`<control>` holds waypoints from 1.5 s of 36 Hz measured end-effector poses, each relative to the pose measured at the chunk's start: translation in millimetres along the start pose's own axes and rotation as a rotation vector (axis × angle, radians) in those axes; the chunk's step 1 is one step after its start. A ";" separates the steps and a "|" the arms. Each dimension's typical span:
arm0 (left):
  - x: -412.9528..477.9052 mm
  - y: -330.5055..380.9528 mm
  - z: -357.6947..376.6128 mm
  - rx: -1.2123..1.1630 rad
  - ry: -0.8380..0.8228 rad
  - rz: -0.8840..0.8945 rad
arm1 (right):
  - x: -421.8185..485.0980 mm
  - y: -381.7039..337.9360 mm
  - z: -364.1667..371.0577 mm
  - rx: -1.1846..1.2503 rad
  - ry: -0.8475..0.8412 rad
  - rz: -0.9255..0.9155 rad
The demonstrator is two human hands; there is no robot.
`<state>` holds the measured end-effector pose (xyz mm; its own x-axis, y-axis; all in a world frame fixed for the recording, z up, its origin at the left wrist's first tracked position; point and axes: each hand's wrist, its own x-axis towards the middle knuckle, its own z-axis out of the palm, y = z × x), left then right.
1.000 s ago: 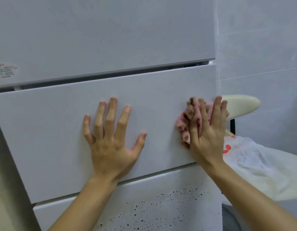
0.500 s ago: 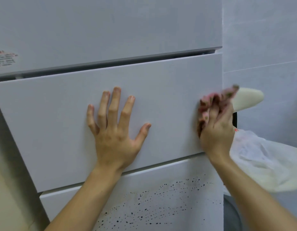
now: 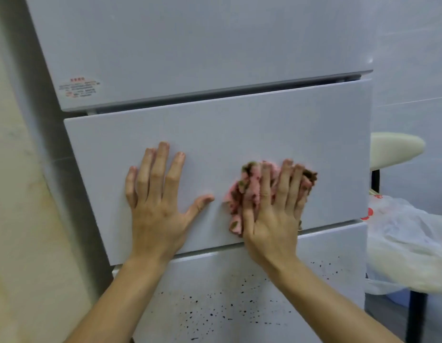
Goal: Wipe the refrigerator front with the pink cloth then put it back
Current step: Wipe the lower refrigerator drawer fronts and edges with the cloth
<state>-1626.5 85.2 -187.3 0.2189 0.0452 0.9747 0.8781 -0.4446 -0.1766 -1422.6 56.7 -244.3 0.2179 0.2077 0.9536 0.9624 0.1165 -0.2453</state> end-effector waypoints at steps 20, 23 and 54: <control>-31.4 -57.8 -10.1 0.076 -0.003 -0.100 | 27.9 20.4 -12.1 -0.009 0.048 0.047; -31.7 -58.3 -10.1 0.079 -0.001 -0.125 | 44.2 3.8 -13.1 0.072 0.100 0.207; -70.9 -66.4 -11.6 -0.064 -0.056 -0.191 | -49.2 -46.4 16.1 -0.028 -0.087 -0.347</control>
<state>-1705.3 101.2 -243.1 0.0764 0.1829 0.9802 0.8777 -0.4788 0.0210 -1480.6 56.8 -282.6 -0.1364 0.2427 0.9605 0.9809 0.1688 0.0966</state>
